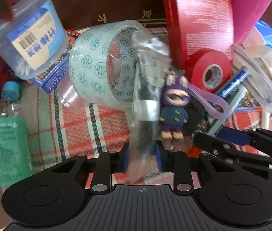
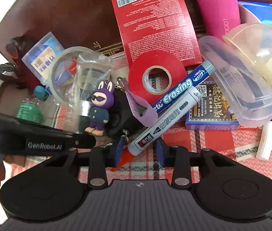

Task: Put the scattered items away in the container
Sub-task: 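Grasp the clear plastic bag with left tool while right tool grasps red-capped marker, then lift the bag in the left tool while the right tool lifts the marker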

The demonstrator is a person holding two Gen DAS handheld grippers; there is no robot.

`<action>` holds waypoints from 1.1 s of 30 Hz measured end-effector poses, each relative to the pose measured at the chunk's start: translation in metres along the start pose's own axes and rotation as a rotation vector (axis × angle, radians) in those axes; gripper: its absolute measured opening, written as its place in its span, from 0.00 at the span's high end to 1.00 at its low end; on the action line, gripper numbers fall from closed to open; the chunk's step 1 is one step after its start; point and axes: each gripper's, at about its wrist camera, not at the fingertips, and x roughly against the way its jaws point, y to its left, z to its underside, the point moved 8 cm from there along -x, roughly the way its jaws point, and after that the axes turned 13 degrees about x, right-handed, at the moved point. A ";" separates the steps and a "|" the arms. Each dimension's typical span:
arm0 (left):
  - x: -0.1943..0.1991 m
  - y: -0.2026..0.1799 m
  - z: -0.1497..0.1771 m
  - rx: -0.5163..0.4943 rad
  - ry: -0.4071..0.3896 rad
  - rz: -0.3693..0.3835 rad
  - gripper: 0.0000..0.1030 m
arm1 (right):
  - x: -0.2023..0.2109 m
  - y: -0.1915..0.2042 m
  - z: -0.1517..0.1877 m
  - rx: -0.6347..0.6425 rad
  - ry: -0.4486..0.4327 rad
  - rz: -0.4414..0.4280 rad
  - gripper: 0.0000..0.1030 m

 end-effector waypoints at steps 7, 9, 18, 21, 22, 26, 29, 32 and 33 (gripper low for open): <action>0.025 0.003 0.039 0.037 0.035 0.019 0.90 | 0.029 0.007 0.004 0.138 0.083 -0.046 0.84; 0.031 0.003 0.053 0.053 0.041 0.028 0.90 | 0.037 0.009 0.006 0.185 0.109 -0.057 0.84; 0.028 0.013 0.104 0.108 0.085 0.025 0.83 | 0.044 0.018 0.033 0.303 0.252 -0.080 0.84; 0.023 0.018 0.102 0.129 0.075 0.010 0.60 | 0.034 0.019 0.043 0.296 0.278 -0.066 0.83; 0.021 0.020 0.102 0.139 0.075 0.008 0.60 | 0.031 0.018 0.044 0.291 0.281 -0.060 0.83; 0.011 0.016 0.091 0.166 0.068 0.016 0.56 | 0.027 0.013 0.046 0.282 0.284 -0.049 0.82; 0.005 0.011 0.083 0.165 0.054 0.016 0.50 | 0.022 0.014 0.043 0.289 0.281 -0.043 0.82; 0.003 0.007 0.076 0.172 0.040 0.026 0.36 | 0.018 0.013 0.041 0.285 0.277 -0.041 0.82; 0.002 0.006 0.075 0.171 0.038 0.024 0.33 | 0.017 0.014 0.040 0.284 0.276 -0.040 0.82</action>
